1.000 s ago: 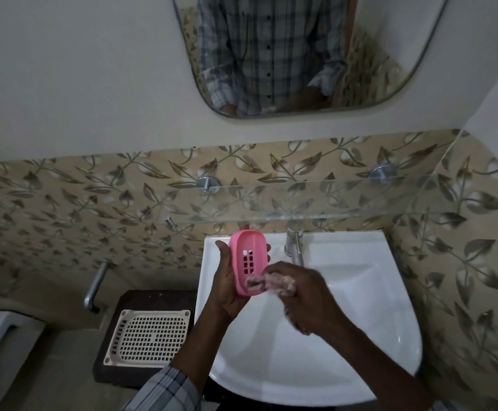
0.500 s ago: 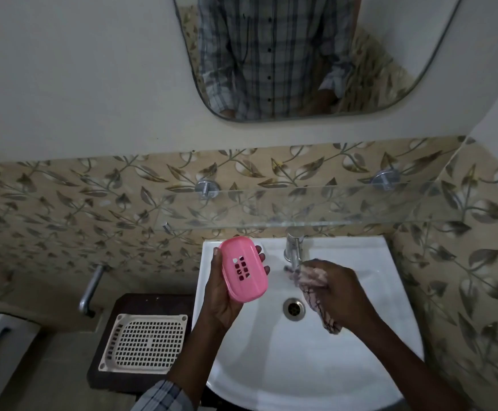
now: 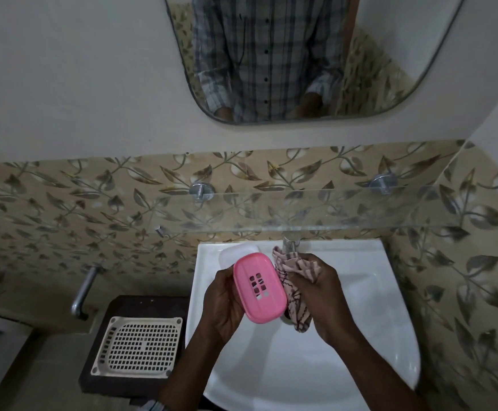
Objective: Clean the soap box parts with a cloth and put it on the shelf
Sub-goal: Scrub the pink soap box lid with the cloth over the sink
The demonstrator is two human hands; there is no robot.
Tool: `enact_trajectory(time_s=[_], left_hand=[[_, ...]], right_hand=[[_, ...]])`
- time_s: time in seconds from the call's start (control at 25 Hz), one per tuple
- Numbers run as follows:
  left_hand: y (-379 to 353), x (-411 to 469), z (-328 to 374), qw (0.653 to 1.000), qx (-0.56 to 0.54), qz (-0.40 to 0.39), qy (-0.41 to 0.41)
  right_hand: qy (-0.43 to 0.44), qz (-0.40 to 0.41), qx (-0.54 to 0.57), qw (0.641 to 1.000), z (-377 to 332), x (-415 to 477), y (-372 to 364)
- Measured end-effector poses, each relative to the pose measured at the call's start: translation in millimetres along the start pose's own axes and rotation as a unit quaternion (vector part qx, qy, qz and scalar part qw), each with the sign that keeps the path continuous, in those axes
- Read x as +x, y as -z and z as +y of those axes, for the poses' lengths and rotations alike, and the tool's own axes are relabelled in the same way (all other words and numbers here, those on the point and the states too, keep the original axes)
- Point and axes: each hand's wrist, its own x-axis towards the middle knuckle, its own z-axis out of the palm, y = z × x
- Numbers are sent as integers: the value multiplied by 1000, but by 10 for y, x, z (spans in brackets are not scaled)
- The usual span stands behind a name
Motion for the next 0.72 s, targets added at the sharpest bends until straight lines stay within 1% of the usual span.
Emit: enact_trajectory(time_s=[0.08,0.12,0.16,0.2,0.24,0.28,0.32,0.36,0.44,0.48,0.56,0.6,0.64,0.68,0.72], left_hand=[[-44,-12,-63,1000,3,7,-10],[-57,-18,-87,1000,9,5,-21],[-65,-21,-105,999,13,3,-35],[-61,-24,-119,999,13,3,-46],[-60,-24,-122,999,7,0,-48],[-63,-28,-123,999,2,-8,-47],[-64,-30,-131,999,2,-19,-47],[-60,-35,-153,998,2,-28,-48],[-59,-49,-209,998,3,-37,-58],[-44,-50,-231,997,7,-39,-64],[15,-39,-248,996,17,-41,-71],[64,-47,-234,996,22,-37,-73],[114,-50,-214,996,30,-38,-78],[162,-55,-200,995,45,-45,-83],[188,-63,-187,993,65,-53,-85]], right_hand=[[72,24,-124,989,-6,-93,-121],[103,24,-174,979,-6,-141,-177],[148,26,-237,960,1,-174,-216],[196,26,-318,927,-9,-198,-250],[245,36,-391,886,-2,-206,-277],[282,58,-441,850,-6,-198,-311],[282,69,-468,834,-32,-174,-356],[247,55,-481,839,-78,-155,-418],[157,3,-498,853,-70,-135,-558],[131,-18,-500,856,-41,-142,-613],[129,-58,-480,865,-16,-121,-630],[144,-102,-483,858,-7,-95,-583],[162,-161,-518,824,-25,-31,-528],[185,-218,-564,775,-61,55,-463],[199,-263,-578,746,-115,131,-394]])
